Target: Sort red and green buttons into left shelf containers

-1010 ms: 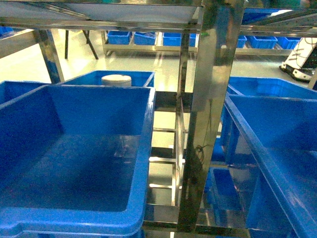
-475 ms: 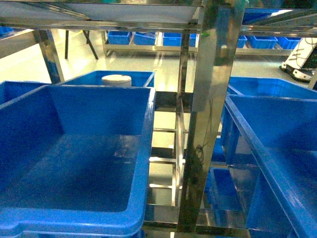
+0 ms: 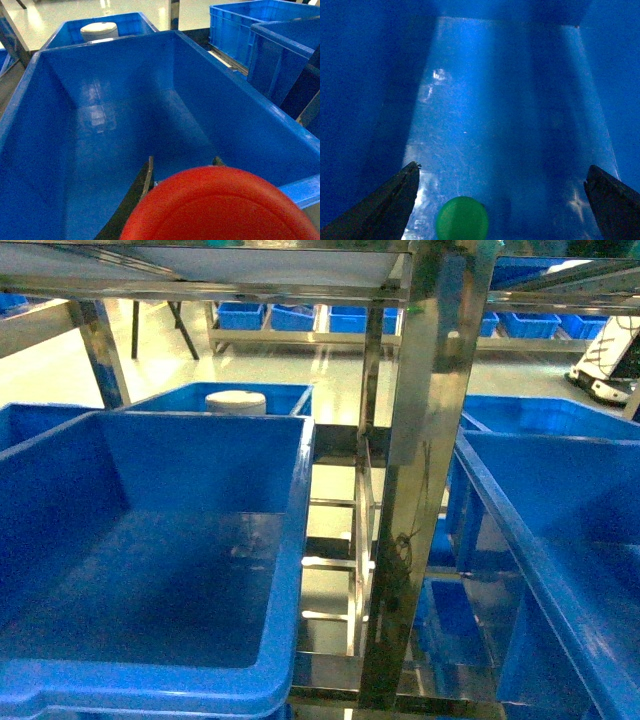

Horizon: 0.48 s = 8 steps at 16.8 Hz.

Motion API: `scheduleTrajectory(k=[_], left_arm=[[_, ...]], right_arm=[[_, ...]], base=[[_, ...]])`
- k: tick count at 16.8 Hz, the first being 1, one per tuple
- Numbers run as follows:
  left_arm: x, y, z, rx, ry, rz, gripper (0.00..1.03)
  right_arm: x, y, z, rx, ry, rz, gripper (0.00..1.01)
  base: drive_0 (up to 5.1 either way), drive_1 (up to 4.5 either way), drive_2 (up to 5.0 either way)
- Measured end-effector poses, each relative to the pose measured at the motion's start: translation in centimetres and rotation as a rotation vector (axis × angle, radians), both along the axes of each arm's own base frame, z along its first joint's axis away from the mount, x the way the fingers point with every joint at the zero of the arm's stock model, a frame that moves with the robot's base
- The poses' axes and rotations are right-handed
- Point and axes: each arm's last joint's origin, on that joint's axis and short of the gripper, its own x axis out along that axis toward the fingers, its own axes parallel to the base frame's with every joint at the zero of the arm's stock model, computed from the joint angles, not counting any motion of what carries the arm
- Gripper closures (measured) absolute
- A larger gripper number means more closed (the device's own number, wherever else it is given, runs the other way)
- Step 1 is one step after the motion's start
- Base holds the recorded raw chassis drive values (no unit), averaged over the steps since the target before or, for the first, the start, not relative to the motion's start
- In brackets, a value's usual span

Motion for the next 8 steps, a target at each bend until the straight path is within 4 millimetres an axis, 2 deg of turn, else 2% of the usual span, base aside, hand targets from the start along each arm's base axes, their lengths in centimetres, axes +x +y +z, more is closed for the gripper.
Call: scheduleTrajectory(k=[4, 8], left_arm=[[0.0, 0.0, 0.0, 0.0, -0.001, 0.0, 0.76], [0.0, 0.0, 0.0, 0.0, 0.0, 0.0, 0.76]], right_arm=[[-2.1, -0.2, 2.2, 0.026, -0.063, -0.005, 0.03], [-5.6, 0.6, 5.8, 0.037, -0.197, 0.04, 0.03]], base=[[0.0, 0.0, 0.0], [0.0, 0.0, 0.0]])
